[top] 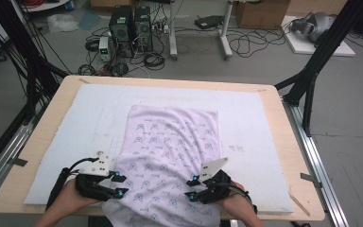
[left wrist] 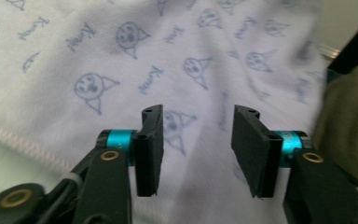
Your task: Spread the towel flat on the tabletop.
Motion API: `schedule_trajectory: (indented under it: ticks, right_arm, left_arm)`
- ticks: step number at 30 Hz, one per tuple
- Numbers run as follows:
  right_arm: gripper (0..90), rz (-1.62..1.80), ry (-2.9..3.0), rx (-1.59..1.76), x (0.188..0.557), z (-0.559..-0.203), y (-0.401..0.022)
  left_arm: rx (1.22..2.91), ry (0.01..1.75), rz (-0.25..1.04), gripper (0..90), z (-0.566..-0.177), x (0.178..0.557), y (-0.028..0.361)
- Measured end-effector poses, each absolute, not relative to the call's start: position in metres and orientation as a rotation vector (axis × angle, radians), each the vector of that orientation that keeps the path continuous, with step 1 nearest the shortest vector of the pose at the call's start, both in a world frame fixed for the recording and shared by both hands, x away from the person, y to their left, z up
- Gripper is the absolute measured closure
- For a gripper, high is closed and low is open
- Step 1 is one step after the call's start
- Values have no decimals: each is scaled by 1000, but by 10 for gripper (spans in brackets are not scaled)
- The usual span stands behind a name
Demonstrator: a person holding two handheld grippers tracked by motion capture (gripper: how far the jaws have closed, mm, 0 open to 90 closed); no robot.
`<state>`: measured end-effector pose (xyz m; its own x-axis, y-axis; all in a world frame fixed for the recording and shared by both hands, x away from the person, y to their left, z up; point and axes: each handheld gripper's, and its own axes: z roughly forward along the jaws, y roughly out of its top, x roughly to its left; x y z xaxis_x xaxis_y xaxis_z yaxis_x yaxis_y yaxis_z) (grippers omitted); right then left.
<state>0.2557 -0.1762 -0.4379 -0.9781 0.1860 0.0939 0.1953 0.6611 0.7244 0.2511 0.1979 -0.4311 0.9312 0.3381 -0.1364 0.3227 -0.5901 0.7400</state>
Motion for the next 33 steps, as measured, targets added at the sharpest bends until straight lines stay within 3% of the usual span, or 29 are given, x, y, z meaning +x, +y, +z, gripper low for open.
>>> schedule_trajectory:
  ticks: [5,6,7,8,13,14,16,17,21,30,33]
  right_arm:
    - [640,-1209,-2890,-280,256,-442,-155]
    - [685,-1219,-2913,-262,254,-443,-153]
    - [731,-1224,-2908,-253,254,-443,-152]
    - [858,-1215,-2891,-231,254,-442,-152]
    - [874,-1253,-2804,-77,239,-435,-149]
    - [855,-1286,-2778,-83,237,-433,-150]
    - [771,-1304,-2772,-100,235,-430,-150]
    - [739,-1275,-2797,-101,235,-431,-148]
    - [663,-1204,-2848,-138,237,-440,-142]
    - [643,-1280,-2892,-405,267,-432,-193]
    - [637,-1271,-2907,-471,274,-434,-208]
  left_arm:
    - [2280,437,81,773,-440,248,187]
    - [2283,433,65,853,-439,247,188]
    - [2284,432,54,875,-440,245,190]
    - [2290,418,57,879,-439,243,192]
    - [2286,385,24,875,-434,228,209]
    - [2277,397,34,826,-432,227,211]
    - [2271,424,42,646,-431,227,211]
    - [2261,423,35,611,-431,228,208]
    - [2300,427,68,639,-438,233,196]
    - [2253,536,208,628,-437,256,204]
    - [2241,564,207,682,-442,262,209]
